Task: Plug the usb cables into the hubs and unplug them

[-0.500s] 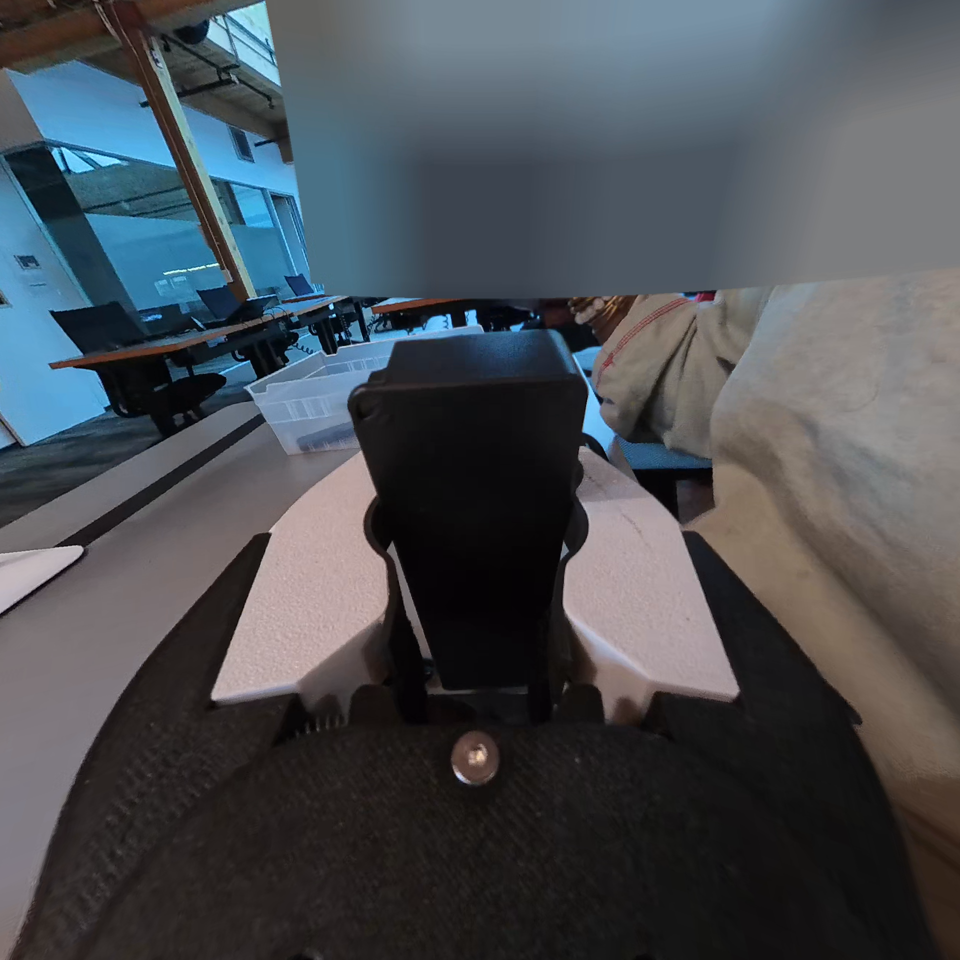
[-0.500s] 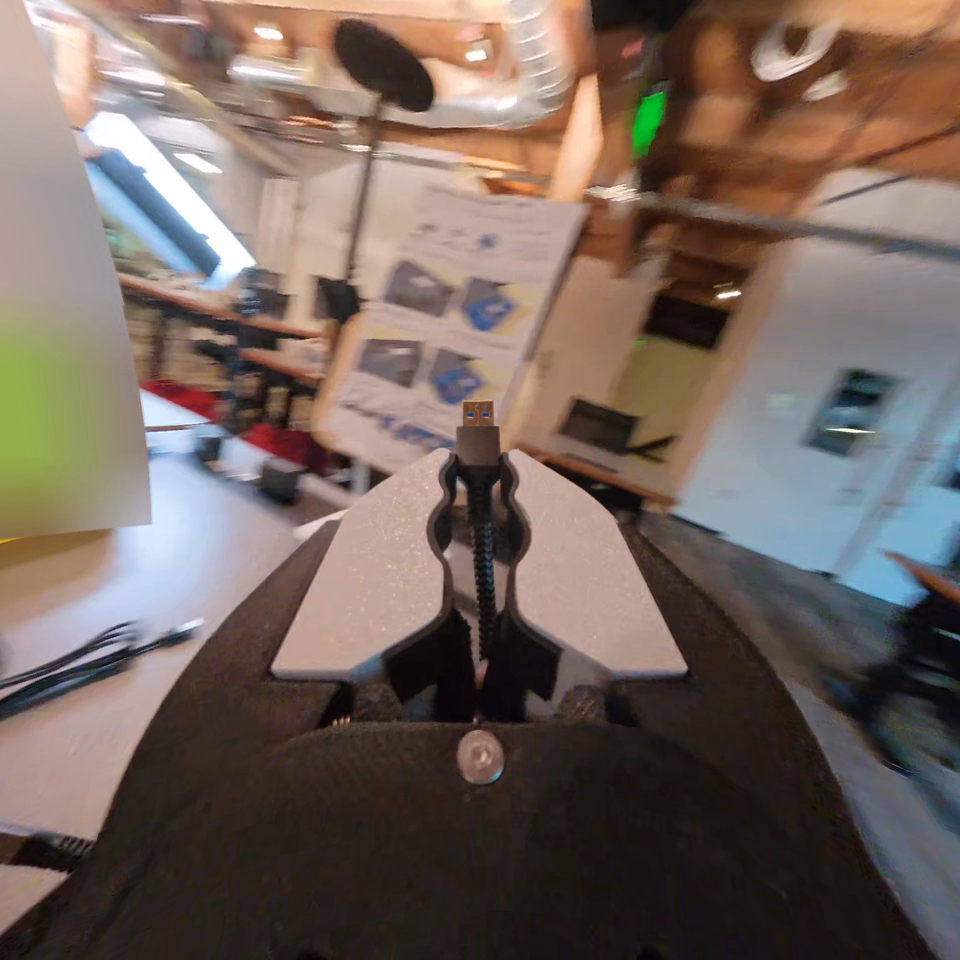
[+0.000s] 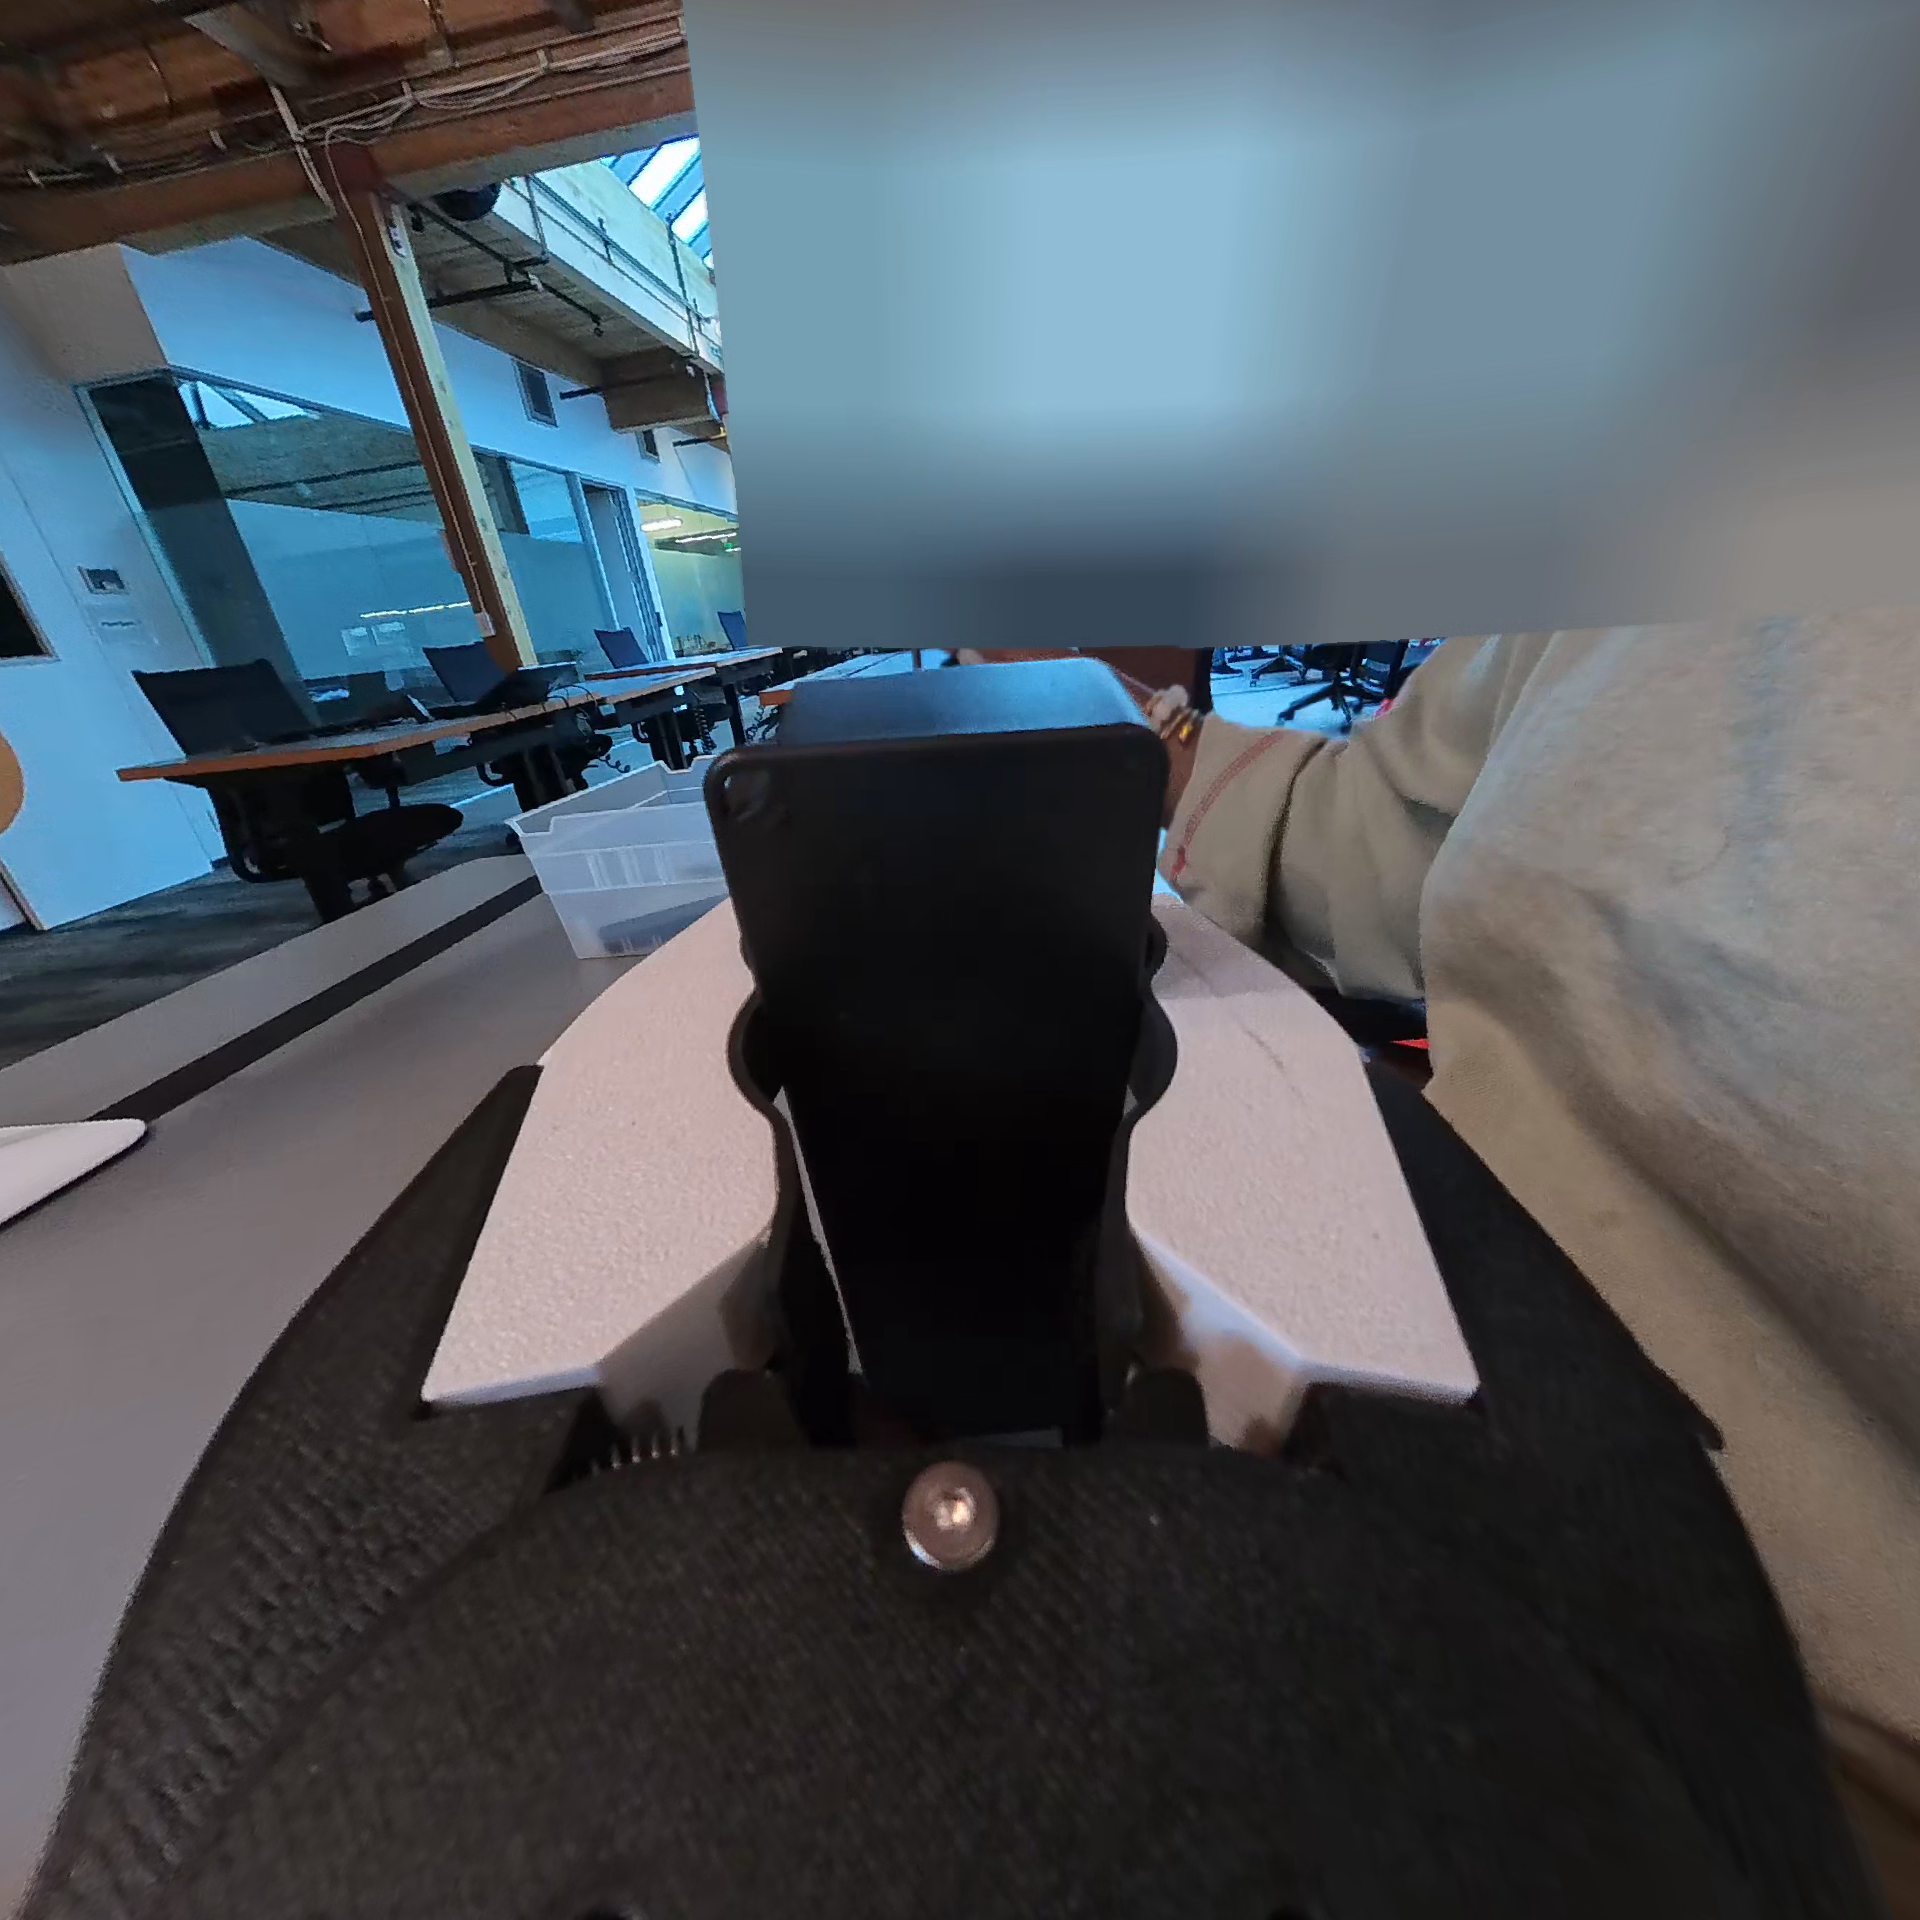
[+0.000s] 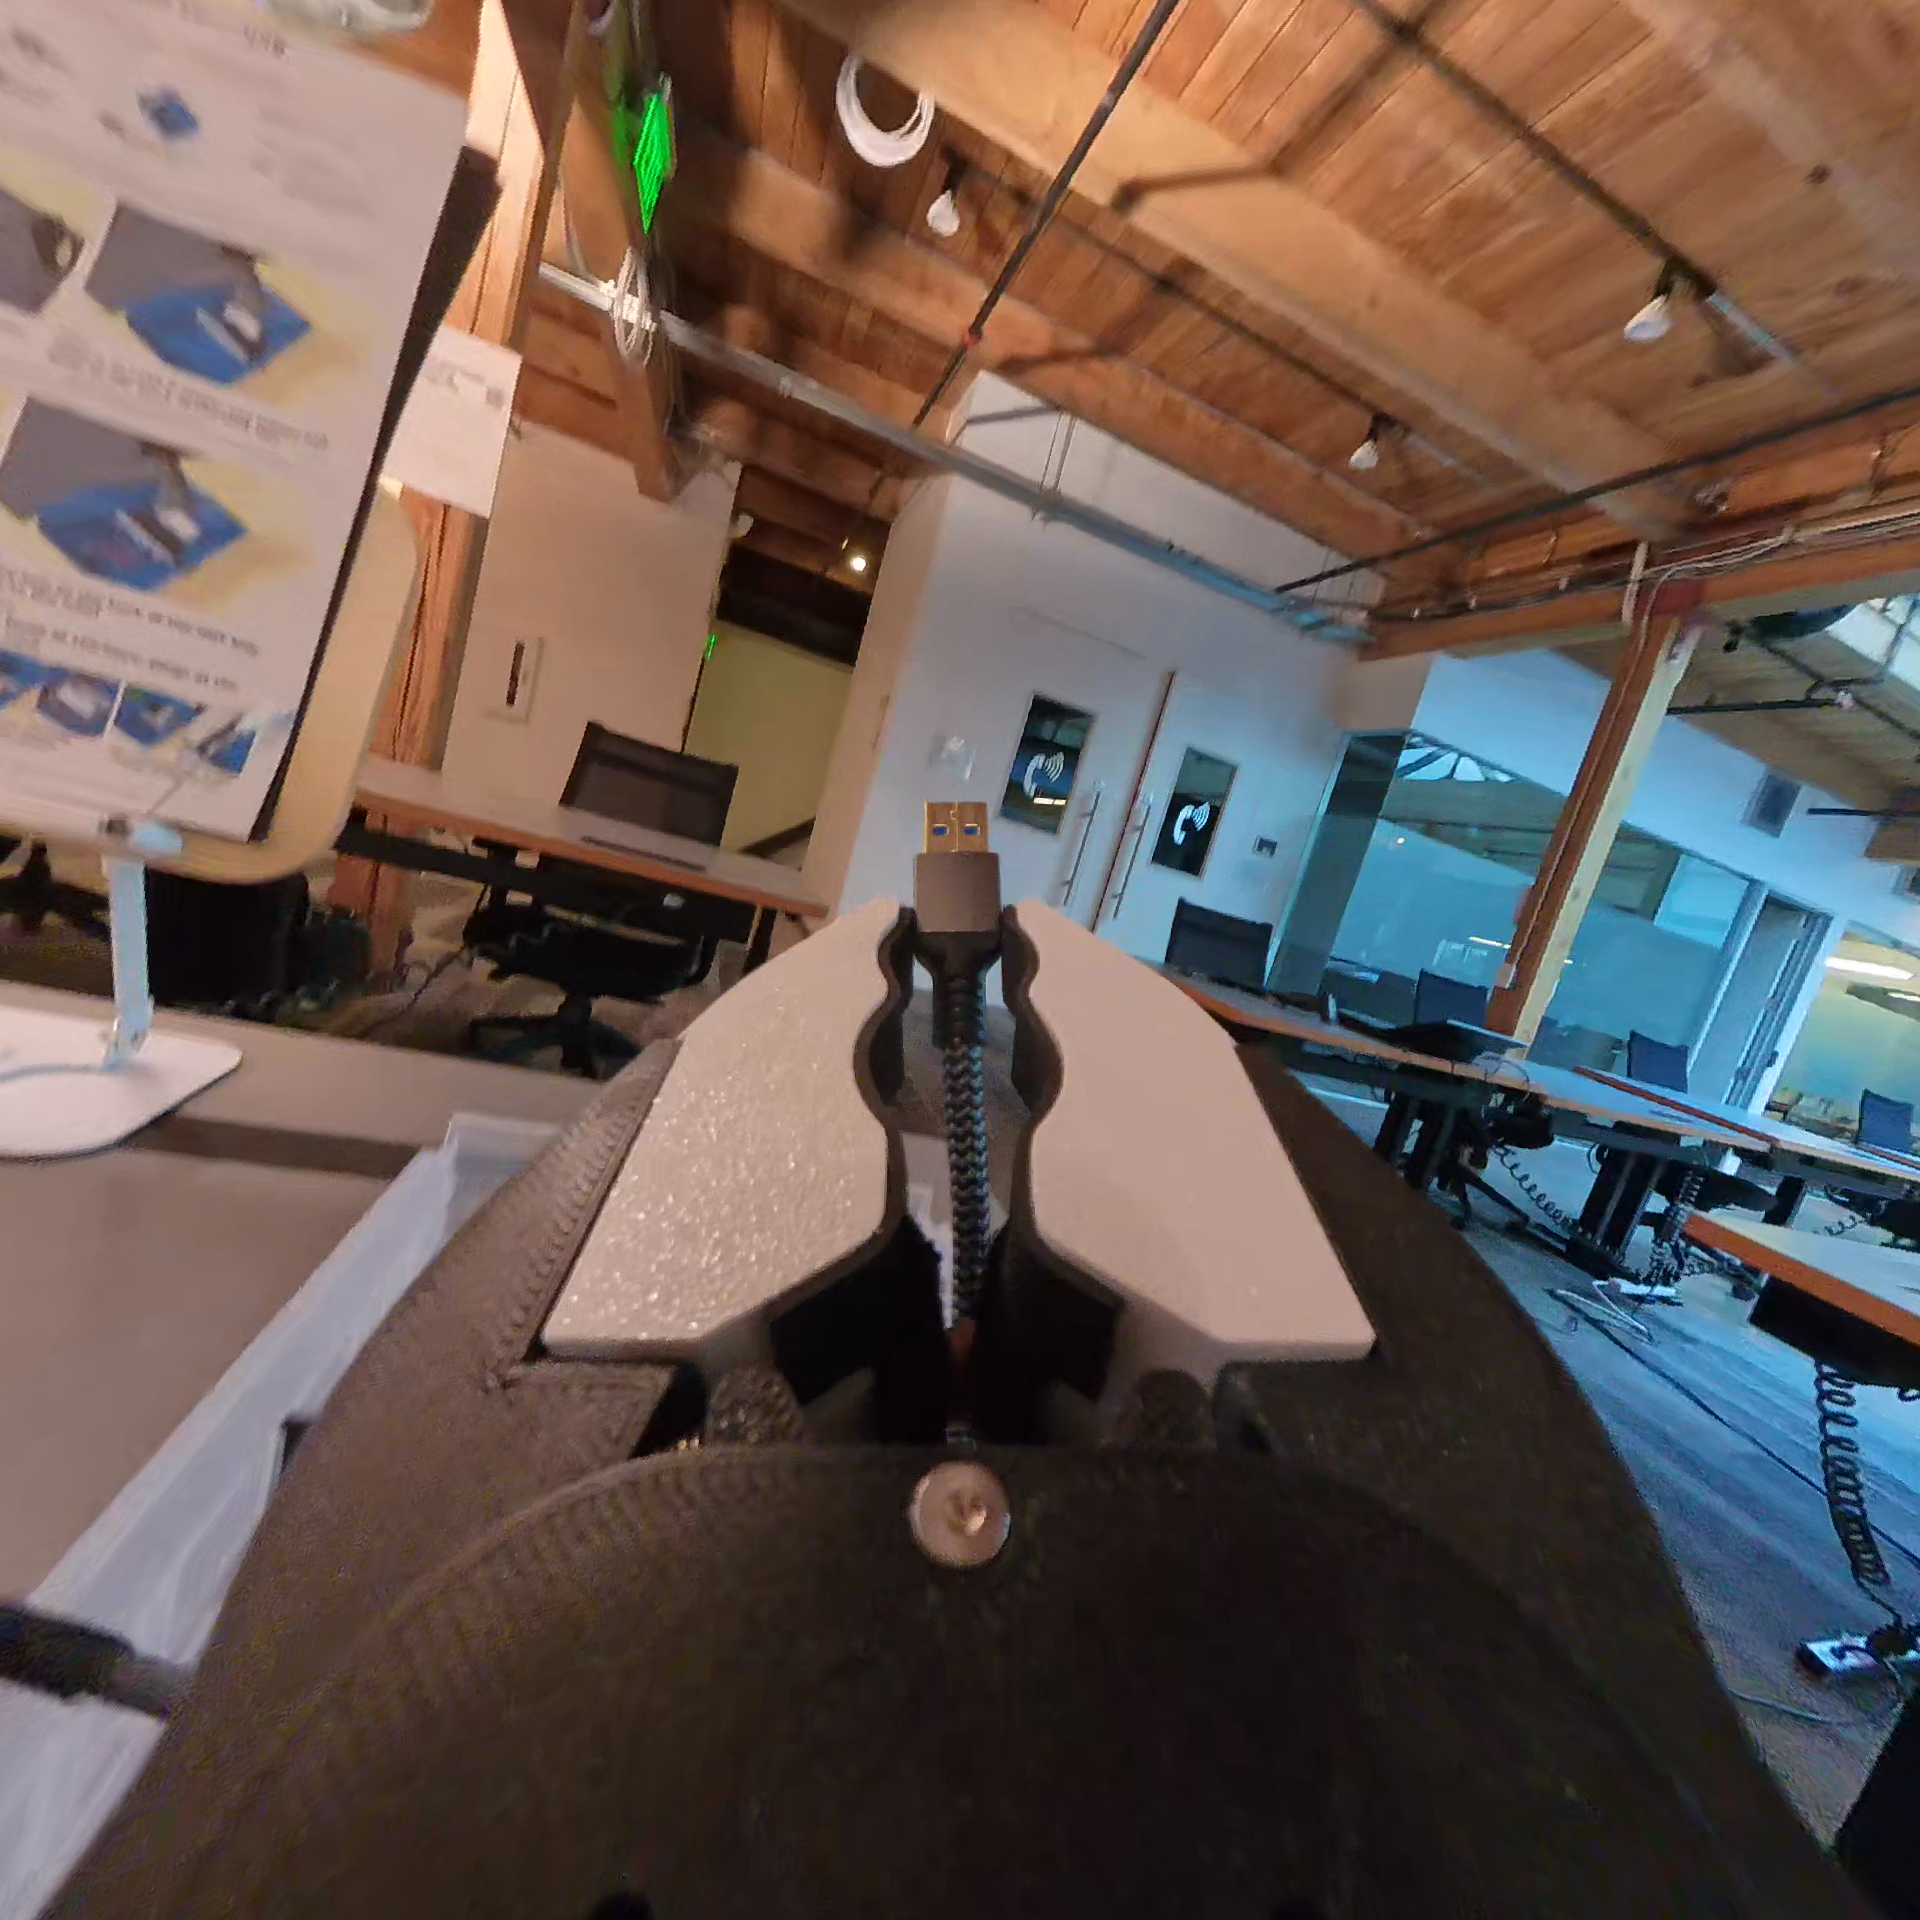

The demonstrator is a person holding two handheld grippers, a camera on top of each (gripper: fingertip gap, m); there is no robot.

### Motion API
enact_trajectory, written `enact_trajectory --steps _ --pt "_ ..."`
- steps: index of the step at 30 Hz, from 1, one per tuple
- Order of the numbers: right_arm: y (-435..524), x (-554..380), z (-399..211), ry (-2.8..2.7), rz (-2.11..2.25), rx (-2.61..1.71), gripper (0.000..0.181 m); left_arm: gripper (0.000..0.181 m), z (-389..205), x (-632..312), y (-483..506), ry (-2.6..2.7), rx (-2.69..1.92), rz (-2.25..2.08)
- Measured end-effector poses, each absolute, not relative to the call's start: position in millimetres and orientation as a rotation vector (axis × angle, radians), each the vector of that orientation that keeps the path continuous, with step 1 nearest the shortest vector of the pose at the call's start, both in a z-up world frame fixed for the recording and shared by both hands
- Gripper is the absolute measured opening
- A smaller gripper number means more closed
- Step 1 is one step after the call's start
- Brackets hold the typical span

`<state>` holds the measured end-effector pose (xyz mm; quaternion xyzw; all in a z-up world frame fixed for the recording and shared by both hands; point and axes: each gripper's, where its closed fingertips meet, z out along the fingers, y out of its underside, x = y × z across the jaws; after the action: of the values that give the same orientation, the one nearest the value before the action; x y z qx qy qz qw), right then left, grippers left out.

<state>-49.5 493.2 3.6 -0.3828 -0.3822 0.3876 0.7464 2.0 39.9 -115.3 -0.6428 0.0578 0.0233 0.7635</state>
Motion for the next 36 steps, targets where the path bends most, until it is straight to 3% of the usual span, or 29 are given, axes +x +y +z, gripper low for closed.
enact_trajectory --steps 6,18,28,36 --pt "497.1 -59.8 -69.4 -1.010 0.661 -0.918 0.016 0.065 -115.1 0.7 39.5 0.118 -1.394 0.049" --pt "525.4 -54.0 -91.2 -0.970 0.432 -0.897 0.016 0.065 -114.9 0.8 40.0 0.119 -1.393 0.052" --pt "455.7 -84.2 -180.7 -1.856 0.461 -0.685 0.017 0.064 -114.9 0.3 39.7 0.117 -1.392 0.053" --pt "456.6 -92.1 -214.8 -2.180 0.574 -1.058 0.065 0.064 -114.7 0.3 40.0 0.114 -1.389 0.055"
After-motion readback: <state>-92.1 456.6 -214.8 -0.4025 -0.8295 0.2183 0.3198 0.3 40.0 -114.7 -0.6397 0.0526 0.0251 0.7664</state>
